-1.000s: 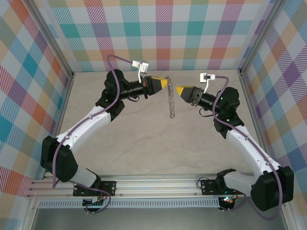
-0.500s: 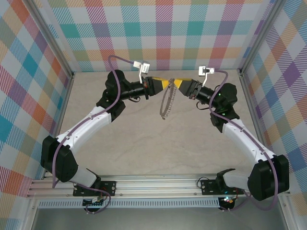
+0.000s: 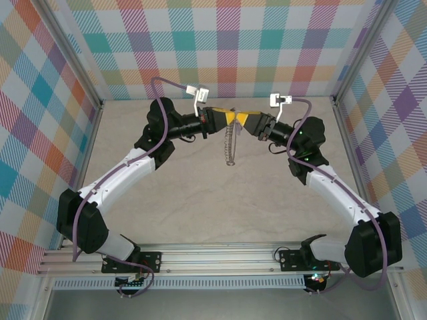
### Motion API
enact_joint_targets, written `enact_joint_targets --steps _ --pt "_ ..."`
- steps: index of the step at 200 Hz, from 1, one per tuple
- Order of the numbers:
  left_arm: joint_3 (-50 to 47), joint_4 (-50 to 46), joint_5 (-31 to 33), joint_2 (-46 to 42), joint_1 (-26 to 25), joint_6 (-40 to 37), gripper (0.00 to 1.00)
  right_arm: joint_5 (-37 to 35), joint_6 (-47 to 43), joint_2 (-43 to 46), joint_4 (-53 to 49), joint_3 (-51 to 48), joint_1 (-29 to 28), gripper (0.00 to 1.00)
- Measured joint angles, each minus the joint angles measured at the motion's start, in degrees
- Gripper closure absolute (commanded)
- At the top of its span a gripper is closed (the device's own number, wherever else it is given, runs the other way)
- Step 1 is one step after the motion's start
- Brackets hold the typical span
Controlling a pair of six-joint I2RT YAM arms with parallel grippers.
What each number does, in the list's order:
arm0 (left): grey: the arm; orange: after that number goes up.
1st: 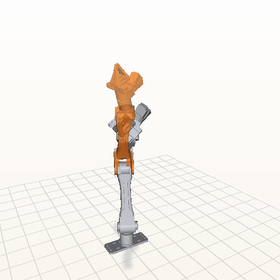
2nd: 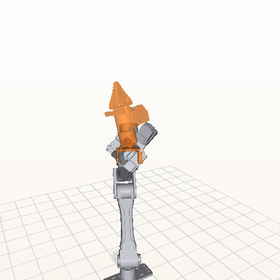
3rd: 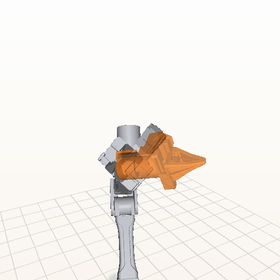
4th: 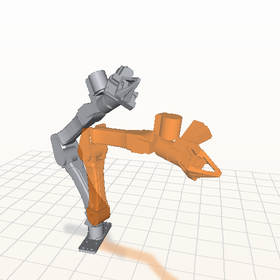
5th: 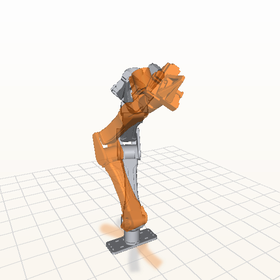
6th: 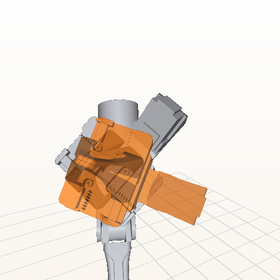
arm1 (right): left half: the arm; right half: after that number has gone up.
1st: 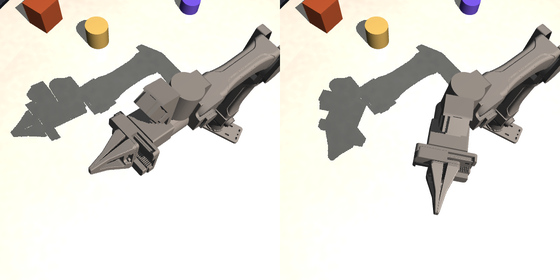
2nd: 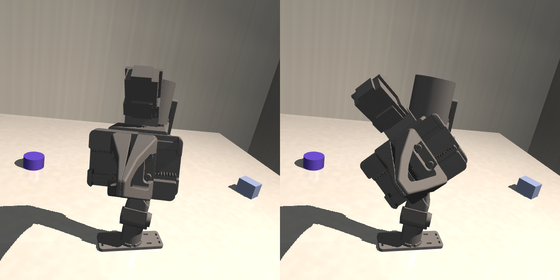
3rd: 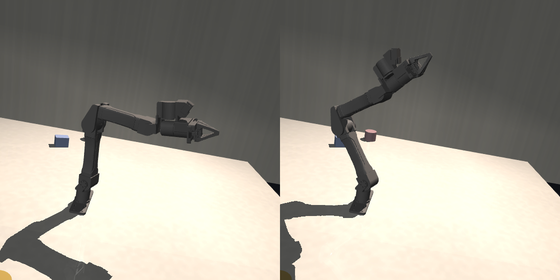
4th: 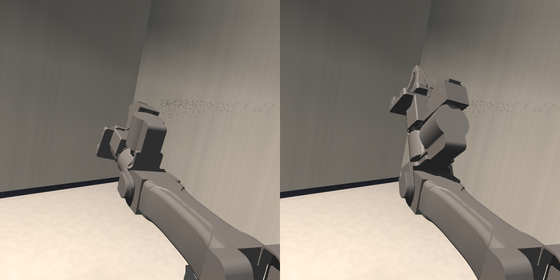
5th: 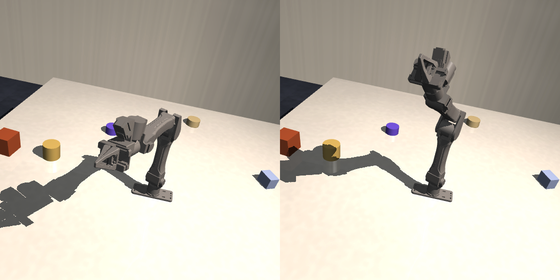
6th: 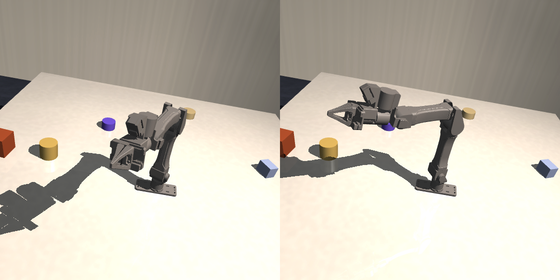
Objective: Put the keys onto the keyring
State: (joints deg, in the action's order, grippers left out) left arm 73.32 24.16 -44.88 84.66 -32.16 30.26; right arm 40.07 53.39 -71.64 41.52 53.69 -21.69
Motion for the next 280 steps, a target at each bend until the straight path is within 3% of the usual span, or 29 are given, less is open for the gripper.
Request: enact_joint_targets --steps 47,67,86,165,280 --pt "0.00 -0.02 0.04 0.00 -0.02 0.00 1.00 0.00 0.00 -0.70 0.15 0.00 -0.42 0.78" --pt "0.00 -0.02 0.04 0.00 -0.02 0.00 1.00 -0.17 -0.15 -0.66 0.33 -0.15 -0.44 0.52" --pt "0.00 -0.02 0.11 0.00 -0.02 -0.02 1.00 -1.09 -0.52 0.09 -0.22 -1.20 -0.42 0.47" --pt "0.00 -0.04 0.46 0.00 -0.02 -0.04 1.00 -3.65 -2.19 8.35 -3.39 -3.34 1.60 0.53" --pt "-0.02 -0.02 0.46 0.00 -0.02 -0.04 1.00 -1.86 0.04 2.78 -0.28 -2.21 0.98 0.66"
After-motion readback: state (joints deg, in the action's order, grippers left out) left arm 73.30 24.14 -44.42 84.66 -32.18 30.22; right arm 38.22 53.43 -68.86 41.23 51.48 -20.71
